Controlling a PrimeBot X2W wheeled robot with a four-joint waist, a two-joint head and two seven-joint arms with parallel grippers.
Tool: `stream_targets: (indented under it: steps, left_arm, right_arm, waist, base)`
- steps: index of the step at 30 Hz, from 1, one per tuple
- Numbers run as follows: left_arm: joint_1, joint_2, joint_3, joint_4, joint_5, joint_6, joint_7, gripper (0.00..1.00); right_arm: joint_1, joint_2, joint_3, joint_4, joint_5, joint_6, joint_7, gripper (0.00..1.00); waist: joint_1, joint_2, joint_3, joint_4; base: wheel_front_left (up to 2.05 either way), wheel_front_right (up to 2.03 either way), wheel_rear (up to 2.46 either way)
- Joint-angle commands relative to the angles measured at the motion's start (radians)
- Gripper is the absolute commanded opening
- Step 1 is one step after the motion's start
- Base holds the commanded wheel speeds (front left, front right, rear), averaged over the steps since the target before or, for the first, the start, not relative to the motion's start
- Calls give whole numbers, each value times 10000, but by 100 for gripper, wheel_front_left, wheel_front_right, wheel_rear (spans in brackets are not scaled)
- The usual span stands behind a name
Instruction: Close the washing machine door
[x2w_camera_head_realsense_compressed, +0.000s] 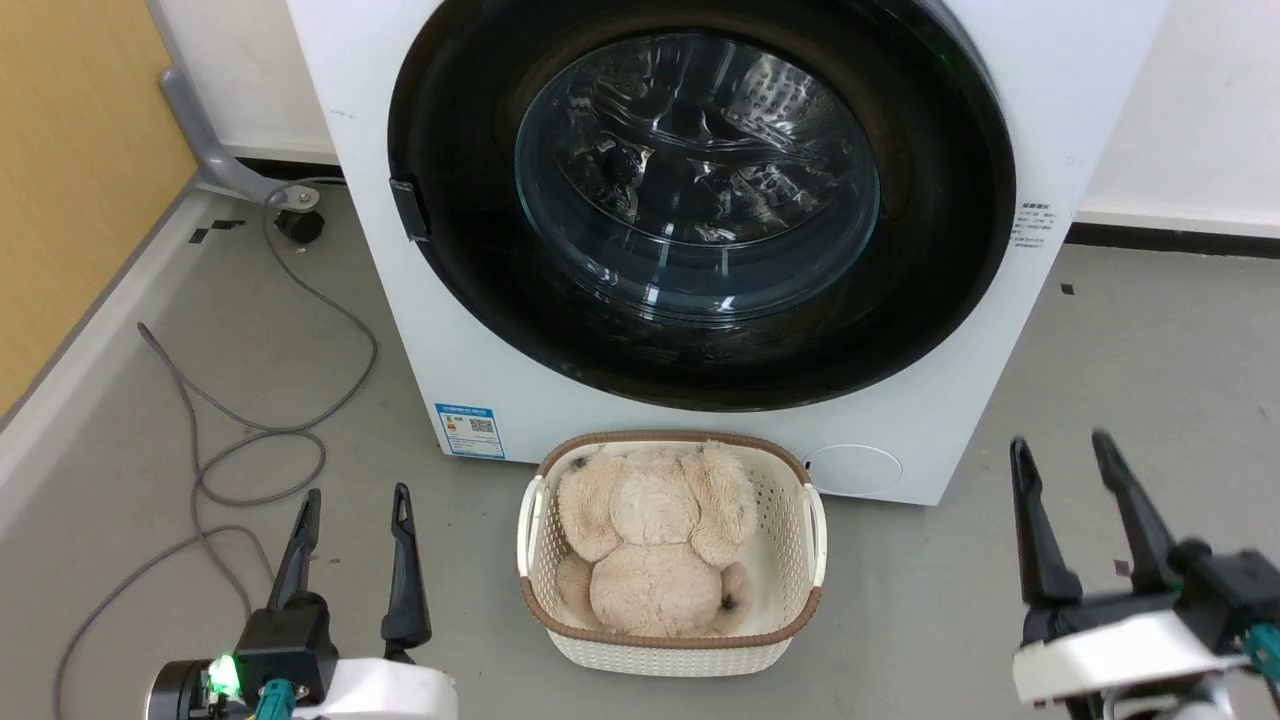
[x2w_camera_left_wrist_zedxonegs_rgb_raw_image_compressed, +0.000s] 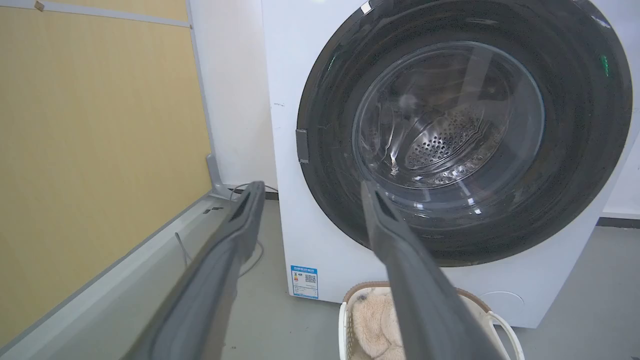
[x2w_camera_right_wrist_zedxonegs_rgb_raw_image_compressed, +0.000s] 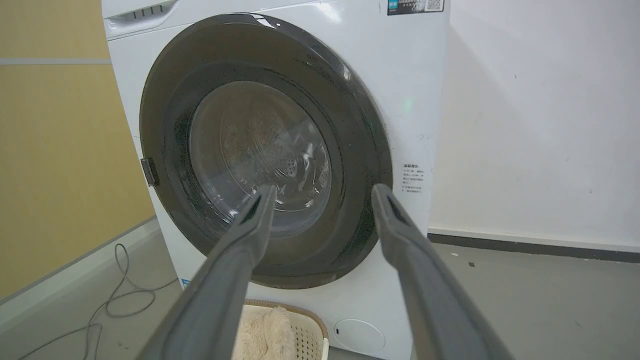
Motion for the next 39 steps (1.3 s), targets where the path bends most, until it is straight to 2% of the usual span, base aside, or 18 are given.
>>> stream_targets:
  steps: [1,14,15,39]
  left_arm:
    - [169,7,-17,2,88,-49,-53,100]
    - [271,7,-20,-47,142,-190,-53,100]
    - [168,0,-15,-19,75,-166,2,0]
    - [94,0,37,-71,132,-325,454,0]
  right_arm:
    - [245,69,11,29,213,-9,-44,100]
    - [914,74,23,-202,781,-9,-44,100]
    - [752,15,20,-150,750,0,2,0]
    - [719,24,116,-242,424,-2,454,0]
  waist:
    - [1,0,-12,8]
    - [1,0,-34,-29]
    - [1,0,-34,-31]
    - [1,0,-17,-140]
  base:
    - [0,0,0]
    - [0,0,0]
    - [0,0,0]
    - [0,0,0]
